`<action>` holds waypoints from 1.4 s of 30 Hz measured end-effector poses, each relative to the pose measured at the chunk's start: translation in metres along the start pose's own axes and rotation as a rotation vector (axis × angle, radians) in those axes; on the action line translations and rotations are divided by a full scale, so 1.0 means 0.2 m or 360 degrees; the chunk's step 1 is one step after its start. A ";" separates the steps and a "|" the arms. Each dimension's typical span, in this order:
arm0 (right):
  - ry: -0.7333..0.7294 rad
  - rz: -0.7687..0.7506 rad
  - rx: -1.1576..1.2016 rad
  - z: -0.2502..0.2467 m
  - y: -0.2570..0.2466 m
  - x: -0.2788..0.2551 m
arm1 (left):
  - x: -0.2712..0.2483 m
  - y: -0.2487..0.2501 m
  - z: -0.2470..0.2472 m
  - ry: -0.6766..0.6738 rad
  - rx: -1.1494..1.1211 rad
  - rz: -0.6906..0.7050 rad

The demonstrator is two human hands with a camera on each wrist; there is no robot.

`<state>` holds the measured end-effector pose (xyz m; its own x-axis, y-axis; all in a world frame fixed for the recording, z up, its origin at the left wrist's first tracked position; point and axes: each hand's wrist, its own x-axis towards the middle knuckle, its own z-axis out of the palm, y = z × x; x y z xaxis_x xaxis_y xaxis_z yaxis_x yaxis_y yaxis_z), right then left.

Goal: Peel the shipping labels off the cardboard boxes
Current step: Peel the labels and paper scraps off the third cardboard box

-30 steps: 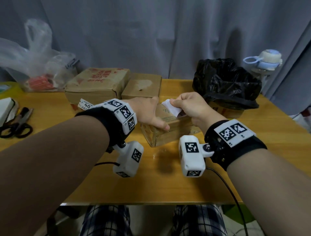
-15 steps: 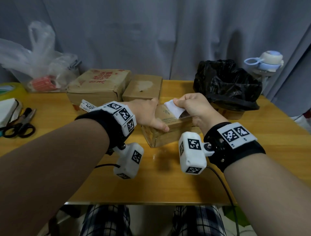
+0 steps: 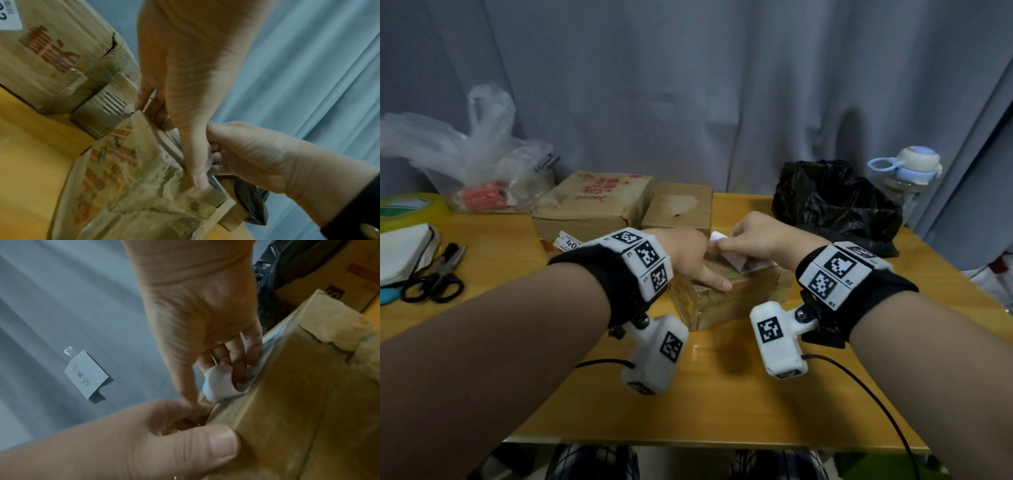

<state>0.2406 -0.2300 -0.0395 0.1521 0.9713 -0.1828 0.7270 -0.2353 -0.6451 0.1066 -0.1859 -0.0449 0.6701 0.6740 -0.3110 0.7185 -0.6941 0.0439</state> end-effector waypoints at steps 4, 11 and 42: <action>0.0049 -0.0063 -0.0008 0.00 0.04 0.01 | 0.01 0.01 -0.03 -0.0039 0.0106 -0.0109; 0.0375 -0.0331 0.0304 0.12 0.17 -0.01 | 0.03 0.02 -0.07 -0.0162 0.0163 -0.0172; 0.0678 -0.0309 0.1108 0.13 0.27 0.00 | -0.02 0.04 -0.06 -0.0153 0.0046 -0.0181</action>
<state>0.2623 -0.2435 -0.0948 0.4086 0.8940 0.1842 0.2079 0.1053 -0.9725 0.1120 -0.1898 -0.0317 0.5627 0.7223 -0.4020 0.7821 -0.6226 -0.0239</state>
